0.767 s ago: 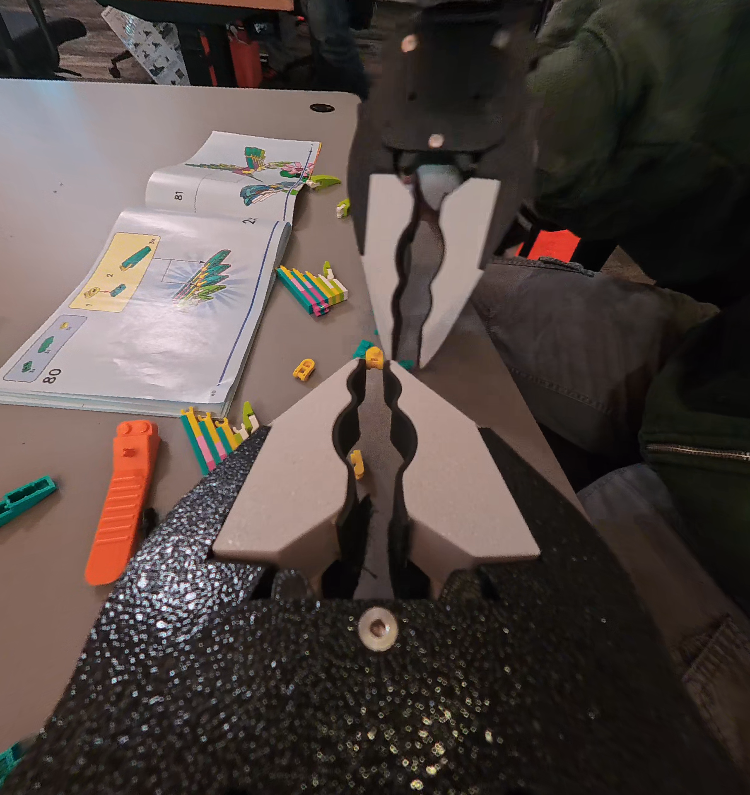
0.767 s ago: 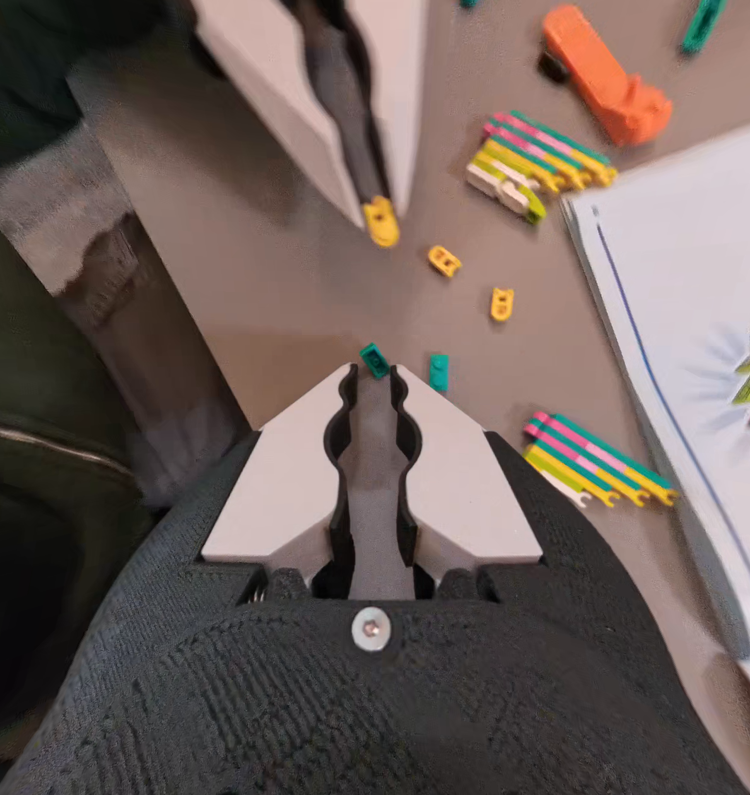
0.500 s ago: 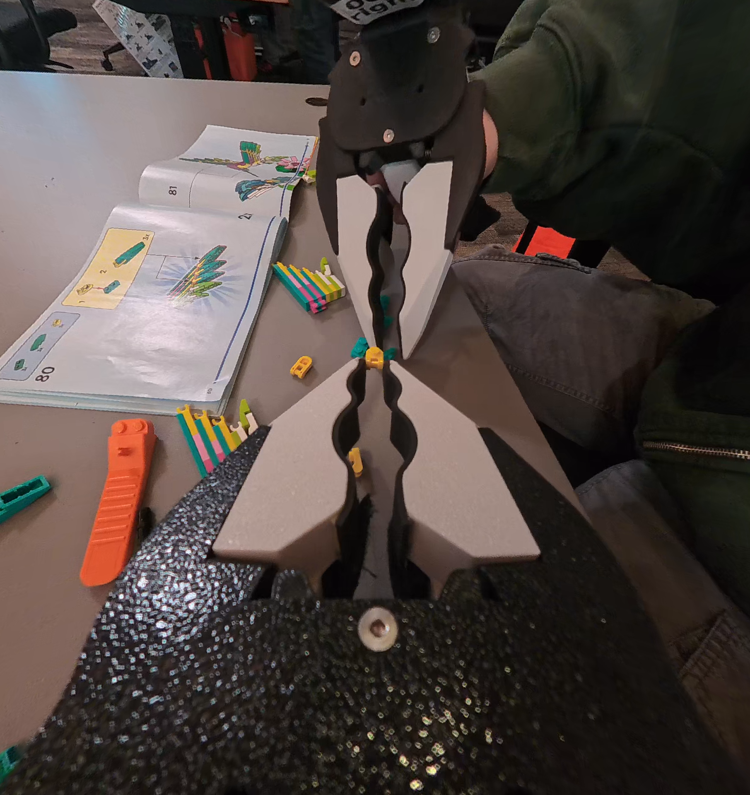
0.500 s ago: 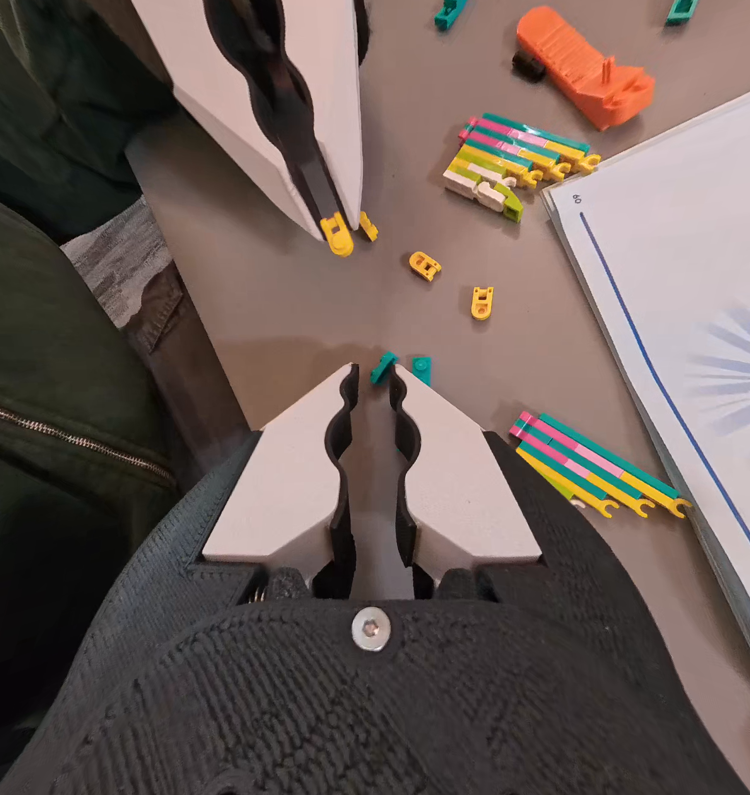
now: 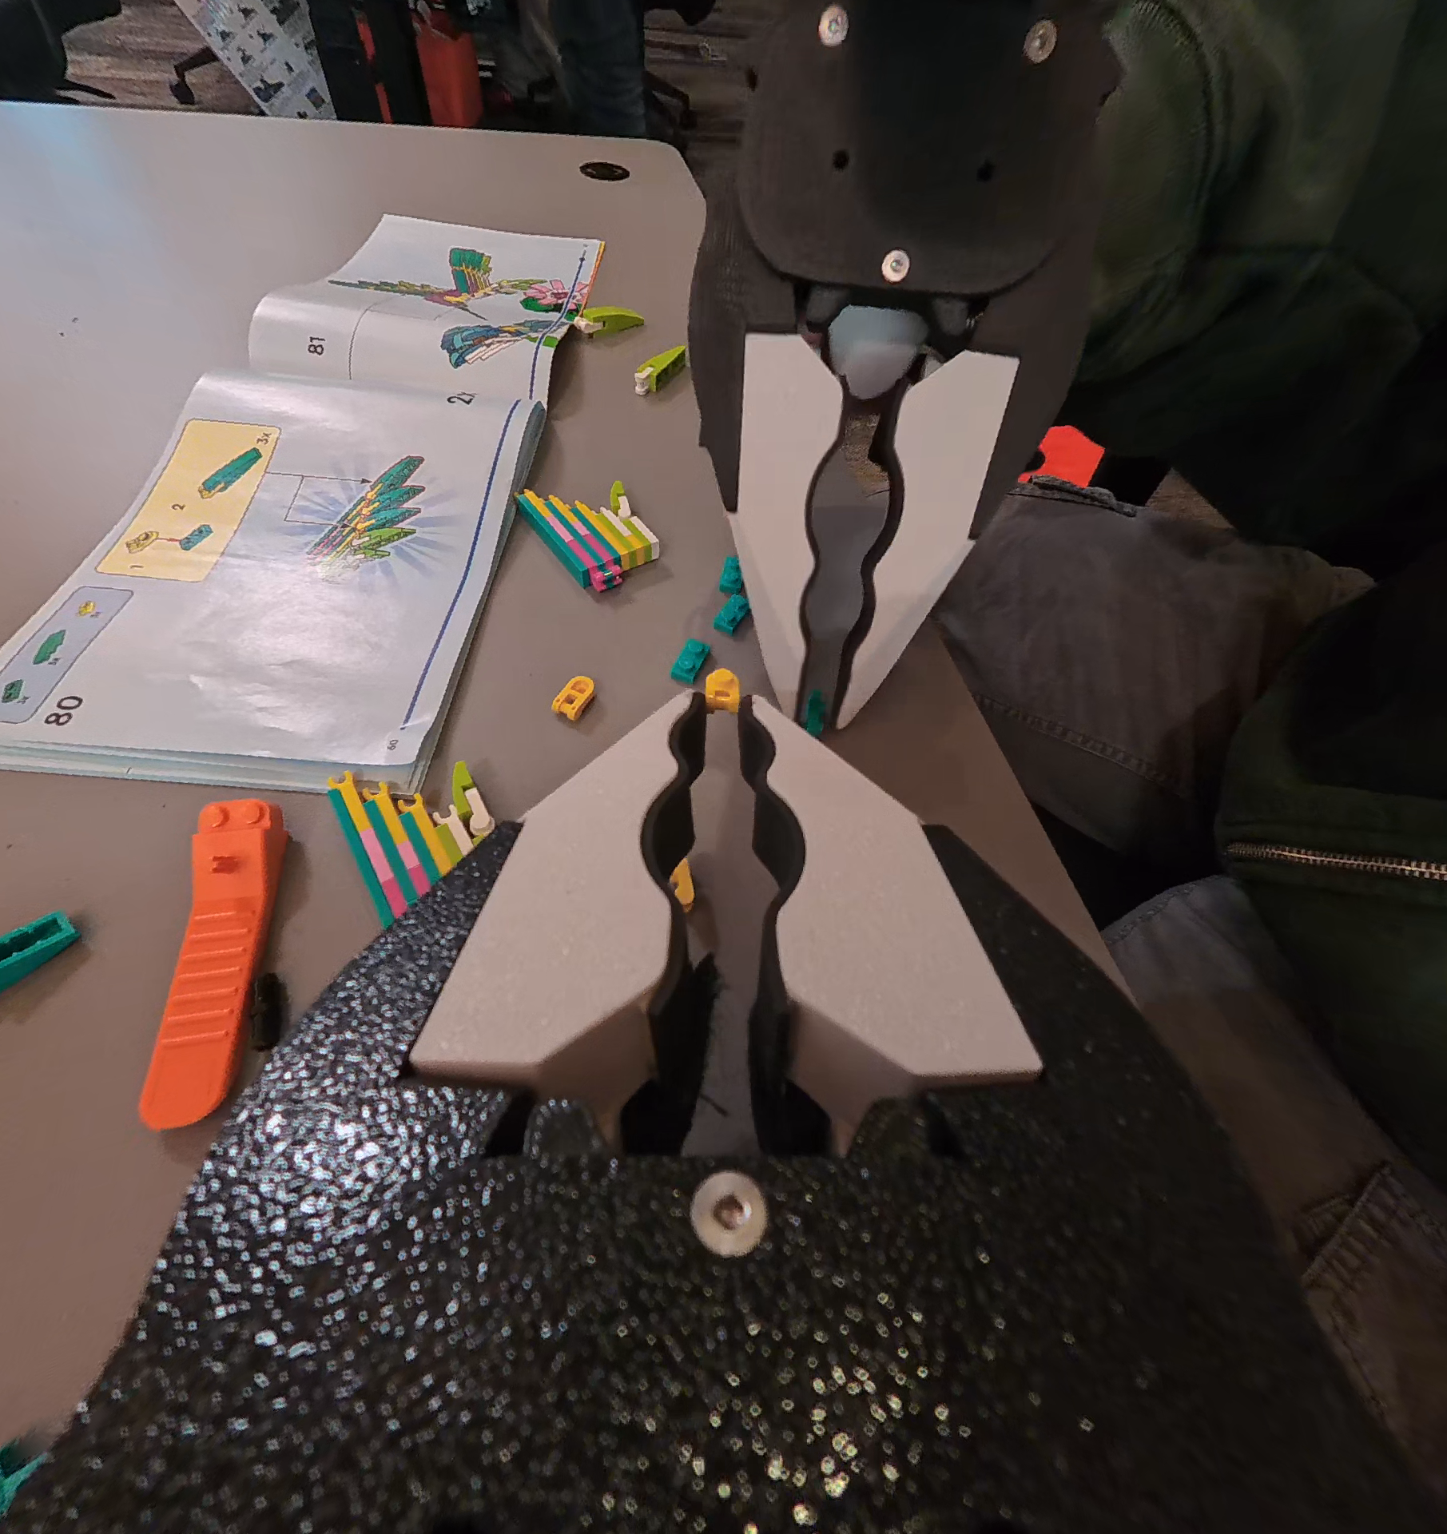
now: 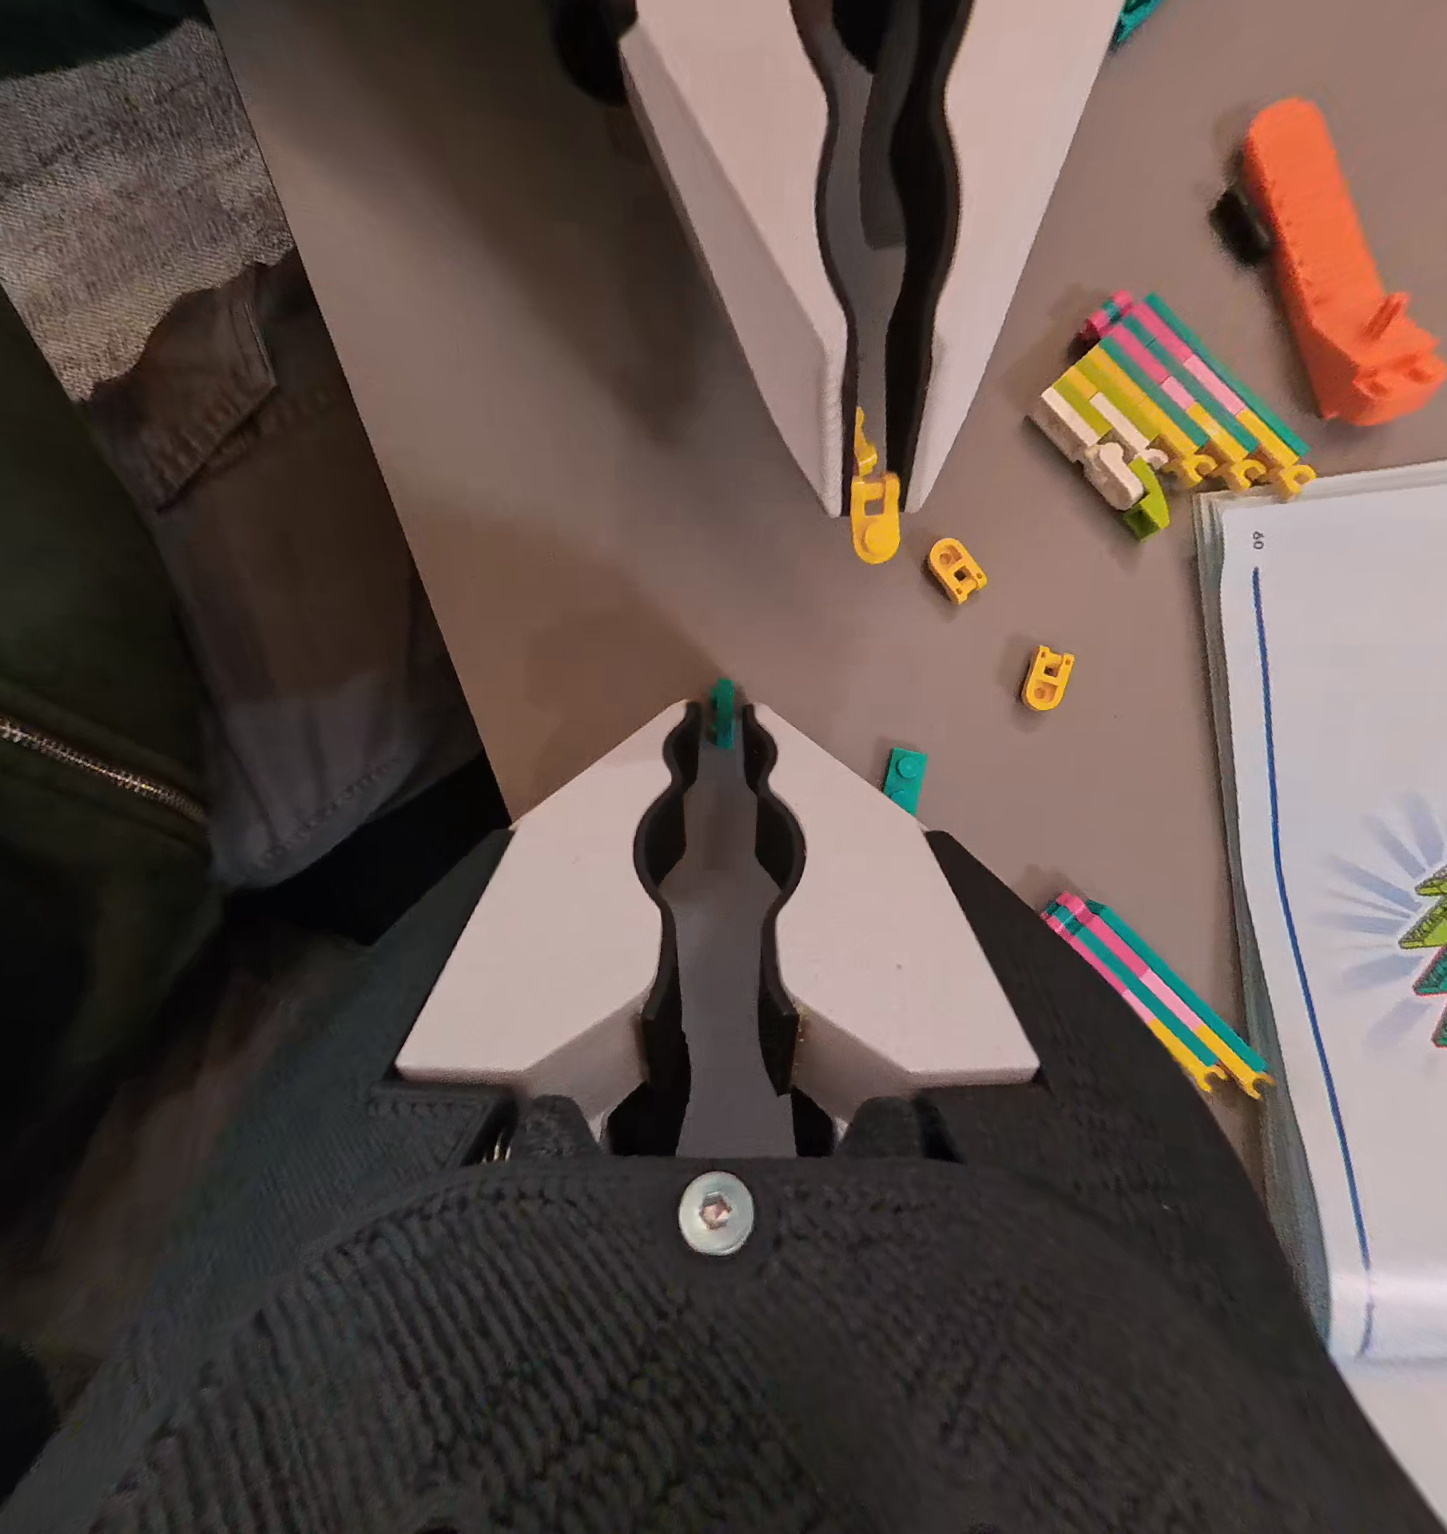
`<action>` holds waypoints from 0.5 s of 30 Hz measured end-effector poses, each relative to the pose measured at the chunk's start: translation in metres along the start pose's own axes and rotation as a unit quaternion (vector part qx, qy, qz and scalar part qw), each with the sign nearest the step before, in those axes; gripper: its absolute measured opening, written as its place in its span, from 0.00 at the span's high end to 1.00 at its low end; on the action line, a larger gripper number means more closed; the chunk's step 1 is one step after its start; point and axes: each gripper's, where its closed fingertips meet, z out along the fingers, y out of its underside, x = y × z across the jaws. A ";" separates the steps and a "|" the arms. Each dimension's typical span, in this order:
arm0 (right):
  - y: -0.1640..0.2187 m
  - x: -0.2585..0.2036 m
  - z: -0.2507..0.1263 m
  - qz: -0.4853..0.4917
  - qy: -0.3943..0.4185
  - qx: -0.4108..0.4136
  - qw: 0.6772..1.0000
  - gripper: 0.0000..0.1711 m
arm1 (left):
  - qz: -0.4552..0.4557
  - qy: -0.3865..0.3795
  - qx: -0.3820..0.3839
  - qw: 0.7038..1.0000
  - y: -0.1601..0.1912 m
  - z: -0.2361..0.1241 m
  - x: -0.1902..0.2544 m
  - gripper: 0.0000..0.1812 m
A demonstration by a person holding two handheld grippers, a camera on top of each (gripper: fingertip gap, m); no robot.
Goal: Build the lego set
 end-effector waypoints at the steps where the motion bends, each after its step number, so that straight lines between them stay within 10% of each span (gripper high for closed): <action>1: 0.001 0.001 -0.001 0.000 0.003 -0.002 1.000 0.93 | 0.000 0.001 0.000 1.000 0.000 0.000 0.000 0.97; 15: -0.001 0.025 -0.007 -0.024 0.128 -0.003 0.991 0.89 | -0.007 0.003 -0.007 1.000 0.002 0.000 0.000 0.97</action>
